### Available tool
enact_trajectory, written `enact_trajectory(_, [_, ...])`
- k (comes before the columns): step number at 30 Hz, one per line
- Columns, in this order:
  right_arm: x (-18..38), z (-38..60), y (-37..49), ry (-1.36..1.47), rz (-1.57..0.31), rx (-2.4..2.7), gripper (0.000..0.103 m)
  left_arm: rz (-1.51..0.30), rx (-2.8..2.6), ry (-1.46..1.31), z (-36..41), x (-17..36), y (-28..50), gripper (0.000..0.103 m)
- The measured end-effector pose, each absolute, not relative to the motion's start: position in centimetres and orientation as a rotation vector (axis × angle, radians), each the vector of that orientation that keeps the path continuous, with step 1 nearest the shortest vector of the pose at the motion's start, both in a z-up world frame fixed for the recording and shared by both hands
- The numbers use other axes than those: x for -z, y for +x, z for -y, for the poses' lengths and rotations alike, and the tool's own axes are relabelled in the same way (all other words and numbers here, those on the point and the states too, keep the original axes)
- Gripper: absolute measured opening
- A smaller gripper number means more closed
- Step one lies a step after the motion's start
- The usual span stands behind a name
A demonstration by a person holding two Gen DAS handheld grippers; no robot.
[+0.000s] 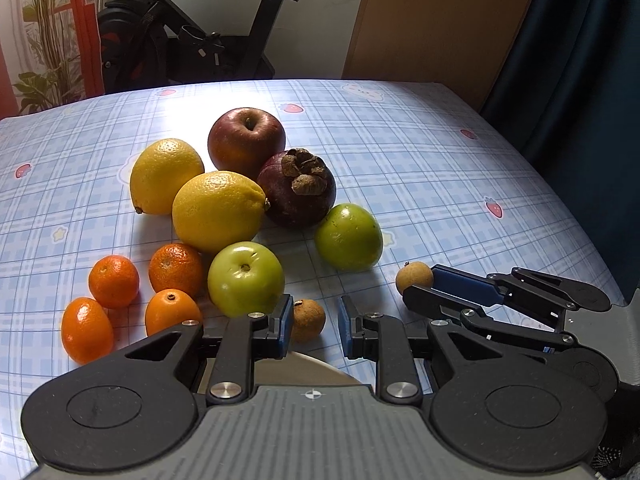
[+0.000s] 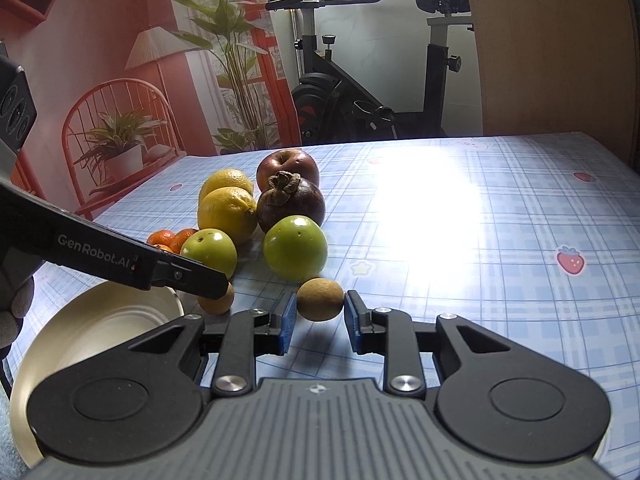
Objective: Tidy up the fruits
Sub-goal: 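Carry the brown fruit in the left gripper over the cream plate while the right gripper carries its own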
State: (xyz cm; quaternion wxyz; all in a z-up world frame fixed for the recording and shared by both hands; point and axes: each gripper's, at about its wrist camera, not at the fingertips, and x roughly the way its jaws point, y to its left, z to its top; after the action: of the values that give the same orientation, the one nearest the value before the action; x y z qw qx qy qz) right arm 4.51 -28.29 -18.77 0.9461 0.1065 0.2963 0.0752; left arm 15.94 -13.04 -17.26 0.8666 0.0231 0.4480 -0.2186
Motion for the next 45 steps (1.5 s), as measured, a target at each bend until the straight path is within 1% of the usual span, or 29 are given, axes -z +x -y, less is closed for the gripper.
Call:
enact_trajectory(9, [18.7,28.6,4.3,0.242,-0.602,-0.145,0.029,-0.912,0.538,0.005,13.4,17.1,16.1,0.026])
enact_trajectory(15, [18.8,28.9,4.3,0.265,-0.603,-0.145,0.029,-0.904,0.484,0.011,12.5,16.3,16.5,0.026])
enact_trajectory(22, [18.7,28.6,4.3,0.253,-0.602,-0.148,0.029,-0.944,0.459,0.08,12.8,17.0,15.5,0.026])
enact_trajectory(27, [18.7,28.6,4.2,0.252,-0.603,-0.148,0.029,-0.938,0.435,0.143,13.4,17.2,15.3,0.026])
enact_trajectory(37, [18.6,28.6,4.3,0.262,-0.602,-0.152,0.029,-0.962,0.423,0.088,13.9,18.2,16.4,0.026])
enact_trajectory(45, [18.6,28.9,4.2,0.274,-0.599,-0.15,0.029,-0.935,0.42,0.127,14.9,18.5,16.4,0.027])
